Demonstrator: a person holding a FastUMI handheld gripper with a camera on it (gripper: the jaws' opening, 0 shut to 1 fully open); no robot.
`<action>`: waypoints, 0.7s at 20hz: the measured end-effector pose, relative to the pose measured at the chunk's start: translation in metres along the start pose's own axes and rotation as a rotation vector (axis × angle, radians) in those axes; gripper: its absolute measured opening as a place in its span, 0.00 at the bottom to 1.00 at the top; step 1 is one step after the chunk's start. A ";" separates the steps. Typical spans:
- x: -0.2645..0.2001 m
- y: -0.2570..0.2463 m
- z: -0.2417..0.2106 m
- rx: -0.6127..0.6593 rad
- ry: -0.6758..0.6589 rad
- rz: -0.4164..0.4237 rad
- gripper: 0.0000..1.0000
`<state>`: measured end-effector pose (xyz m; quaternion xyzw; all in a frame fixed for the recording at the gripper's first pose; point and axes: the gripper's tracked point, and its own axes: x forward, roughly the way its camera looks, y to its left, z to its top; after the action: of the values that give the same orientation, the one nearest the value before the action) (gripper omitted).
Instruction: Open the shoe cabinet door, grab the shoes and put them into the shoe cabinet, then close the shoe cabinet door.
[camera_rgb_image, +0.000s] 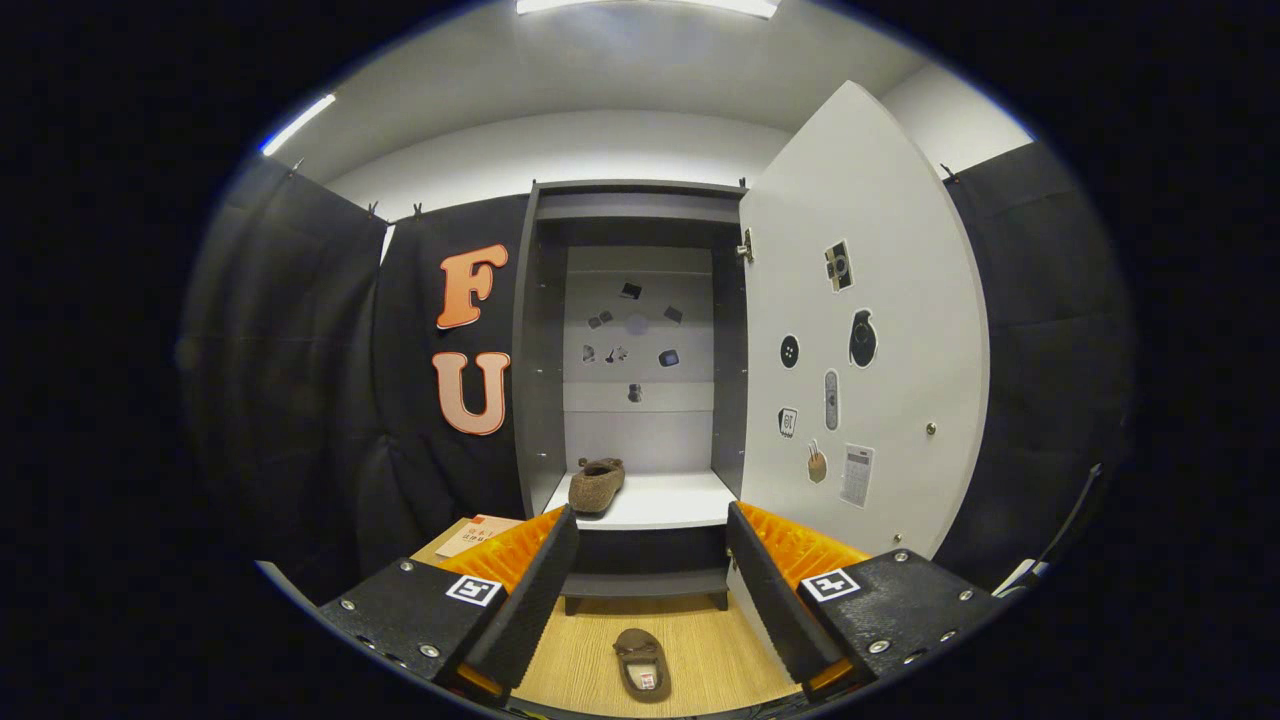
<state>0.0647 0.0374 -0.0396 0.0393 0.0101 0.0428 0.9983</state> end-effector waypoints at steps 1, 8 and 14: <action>0.002 0.000 -0.002 0.001 0.003 0.002 0.93; 0.007 0.001 0.003 -0.005 -0.005 0.014 0.93; 0.012 -0.001 0.003 -0.003 -0.001 0.010 0.93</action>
<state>0.0764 0.0370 -0.0369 0.0380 0.0092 0.0479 0.9981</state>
